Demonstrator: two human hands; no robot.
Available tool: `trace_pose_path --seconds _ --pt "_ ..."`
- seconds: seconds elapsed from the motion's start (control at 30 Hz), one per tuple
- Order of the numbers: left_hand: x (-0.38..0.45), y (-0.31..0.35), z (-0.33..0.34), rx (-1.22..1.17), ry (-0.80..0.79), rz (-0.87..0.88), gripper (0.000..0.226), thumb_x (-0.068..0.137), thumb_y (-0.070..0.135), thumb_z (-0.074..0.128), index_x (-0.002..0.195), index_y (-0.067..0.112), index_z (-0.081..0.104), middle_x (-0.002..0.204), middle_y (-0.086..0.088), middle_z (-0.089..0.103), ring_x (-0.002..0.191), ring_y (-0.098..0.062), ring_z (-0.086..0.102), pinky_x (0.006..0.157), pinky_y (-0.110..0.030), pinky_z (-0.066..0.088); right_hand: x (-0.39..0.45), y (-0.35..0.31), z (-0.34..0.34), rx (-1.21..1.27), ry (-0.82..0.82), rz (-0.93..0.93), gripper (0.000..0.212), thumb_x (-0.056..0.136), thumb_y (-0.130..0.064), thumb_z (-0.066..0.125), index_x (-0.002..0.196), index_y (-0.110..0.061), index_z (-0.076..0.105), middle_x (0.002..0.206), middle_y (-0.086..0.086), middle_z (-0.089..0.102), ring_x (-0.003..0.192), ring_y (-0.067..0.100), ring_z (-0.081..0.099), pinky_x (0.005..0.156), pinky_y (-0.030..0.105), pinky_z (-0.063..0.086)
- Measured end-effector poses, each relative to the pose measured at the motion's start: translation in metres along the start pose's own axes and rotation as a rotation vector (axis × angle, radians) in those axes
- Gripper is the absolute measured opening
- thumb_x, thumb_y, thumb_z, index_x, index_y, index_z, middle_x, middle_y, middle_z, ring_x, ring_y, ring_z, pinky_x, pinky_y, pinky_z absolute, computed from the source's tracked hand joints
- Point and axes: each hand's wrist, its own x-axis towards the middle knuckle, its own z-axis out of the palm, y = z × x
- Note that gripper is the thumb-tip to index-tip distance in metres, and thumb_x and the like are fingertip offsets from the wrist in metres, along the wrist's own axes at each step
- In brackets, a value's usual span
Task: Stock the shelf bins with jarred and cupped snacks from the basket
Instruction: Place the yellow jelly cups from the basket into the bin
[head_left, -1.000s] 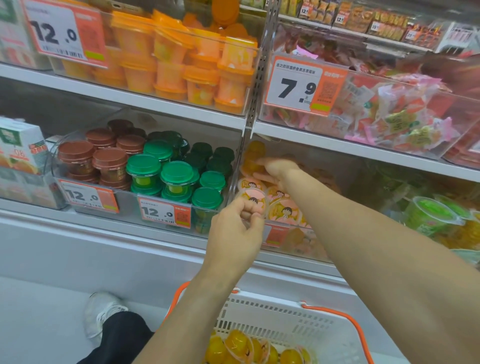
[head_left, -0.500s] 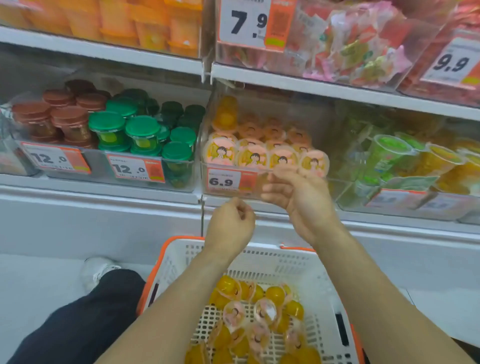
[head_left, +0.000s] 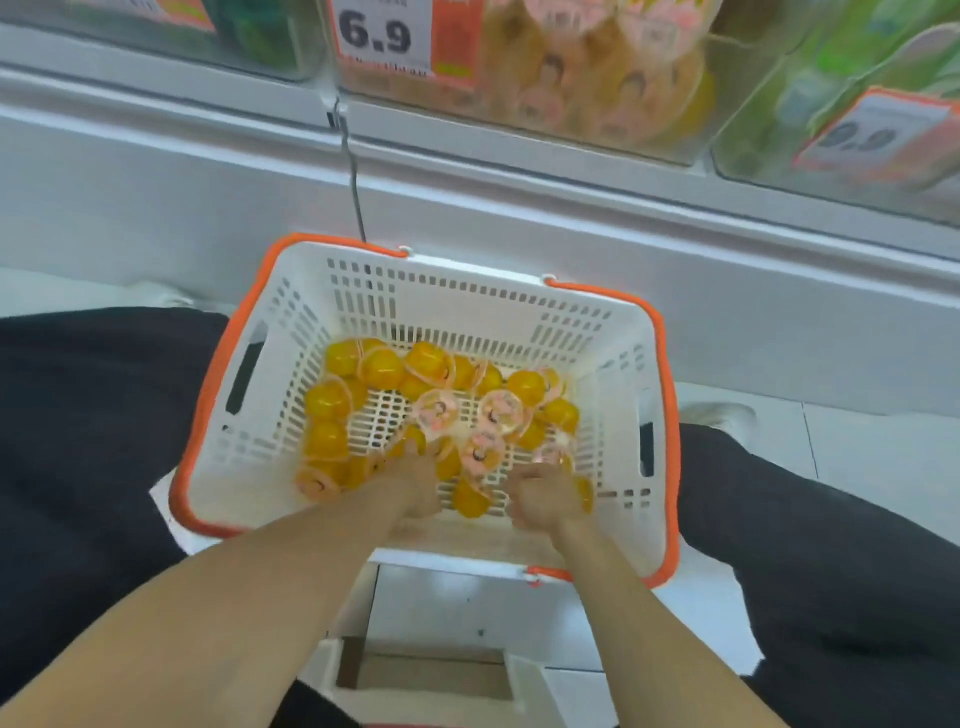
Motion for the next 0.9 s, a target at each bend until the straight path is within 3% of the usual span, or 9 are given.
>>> trace_pose_path --seconds 0.17,0.27,0.33,0.4,0.43,0.53,0.6,0.77,0.9 --pt "0.002 -0.004 -0.002 -0.022 0.099 0.058 0.084 0.097 0.027 0.058 0.16 0.029 0.002 0.162 -0.012 0.016 0.142 -0.034 0.034 0.109 -0.041 0.037 0.005 -0.01 0.007 -0.209 -0.122 0.021 0.043 0.089 -0.027 0.073 0.127 -0.01 0.061 0.121 0.008 0.064 0.105 0.024 0.066 0.075 0.03 0.057" --pt "0.003 -0.008 0.002 0.032 0.168 0.042 0.067 0.096 0.032 0.061 0.153 0.02 0.03 0.15 -0.014 0.037 0.131 -0.032 0.046 0.107 -0.041 0.042 0.014 -0.01 0.016 -0.418 -0.132 0.024 0.052 0.085 -0.025 0.077 0.128 -0.002 0.059 0.125 0.009 0.061 0.108 0.026 0.065 0.088 0.037 0.058" --pt "0.006 -0.011 0.0 0.03 0.163 0.035 0.046 0.095 0.026 0.063 0.136 0.01 0.051 0.137 -0.015 0.051 0.111 -0.023 0.058 0.096 -0.031 0.05 0.02 -0.008 0.024 -0.535 -0.154 0.068 0.068 0.078 -0.03 0.083 0.133 -0.001 0.054 0.128 0.01 0.06 0.104 0.026 0.066 0.089 0.041 0.058" --pt "0.009 -0.013 0.0 0.015 0.161 0.061 0.038 0.098 0.015 0.06 0.13 -0.003 0.053 0.131 -0.02 0.056 0.084 -0.009 0.058 0.07 -0.01 0.05 0.026 -0.009 0.027 -0.6 -0.169 0.098 0.079 0.073 -0.038 0.086 0.135 -0.003 0.052 0.13 0.01 0.06 0.101 0.025 0.067 0.089 0.04 0.059" --pt "0.008 -0.013 0.0 -0.005 0.173 0.058 0.037 0.098 0.017 0.06 0.128 -0.003 0.053 0.128 -0.019 0.058 0.083 -0.008 0.059 0.068 -0.009 0.049 0.027 -0.01 0.027 -0.592 -0.172 0.121 0.08 0.072 -0.042 0.086 0.135 -0.004 0.053 0.131 0.009 0.06 0.101 0.023 0.068 0.089 0.037 0.058" --pt "-0.002 -0.013 -0.002 -0.016 0.217 -0.013 0.04 0.093 0.039 0.064 0.12 0.011 0.055 0.119 -0.011 0.063 0.109 -0.026 0.061 0.088 -0.034 0.05 0.038 -0.008 0.031 -0.544 -0.146 0.17 0.08 0.068 -0.055 0.084 0.128 -0.009 0.059 0.124 0.006 0.064 0.097 0.018 0.069 0.081 0.03 0.058" --pt "-0.007 -0.019 -0.006 -0.091 0.209 -0.005 0.044 0.091 0.044 0.064 0.118 0.011 0.051 0.114 -0.011 0.063 0.106 -0.028 0.06 0.083 -0.036 0.048 0.046 -0.004 0.043 -0.474 -0.094 0.139 0.083 0.059 -0.059 0.087 0.122 -0.011 0.062 0.116 0.005 0.068 0.091 0.02 0.069 0.075 0.033 0.061" --pt "-0.024 -0.047 -0.019 -0.59 0.036 0.002 0.032 0.084 0.039 0.069 0.104 0.017 0.058 0.095 -0.003 0.068 0.086 -0.021 0.068 0.076 -0.035 0.054 0.053 -0.003 0.051 -0.53 -0.074 0.001 0.044 0.069 -0.047 0.084 0.1 -0.019 0.073 0.097 0.002 0.074 0.082 0.021 0.071 0.067 0.035 0.063" --pt "-0.034 -0.056 -0.034 -1.226 -0.163 0.055 0.03 0.092 0.022 0.057 0.12 0.015 0.065 0.11 -0.014 0.072 0.089 -0.032 0.074 0.081 -0.043 0.061 0.045 0.0 0.035 -0.475 -0.182 -0.035 0.051 0.07 -0.023 0.084 0.117 -0.013 0.068 0.102 0.0 0.069 0.087 0.015 0.066 0.074 0.029 0.058"
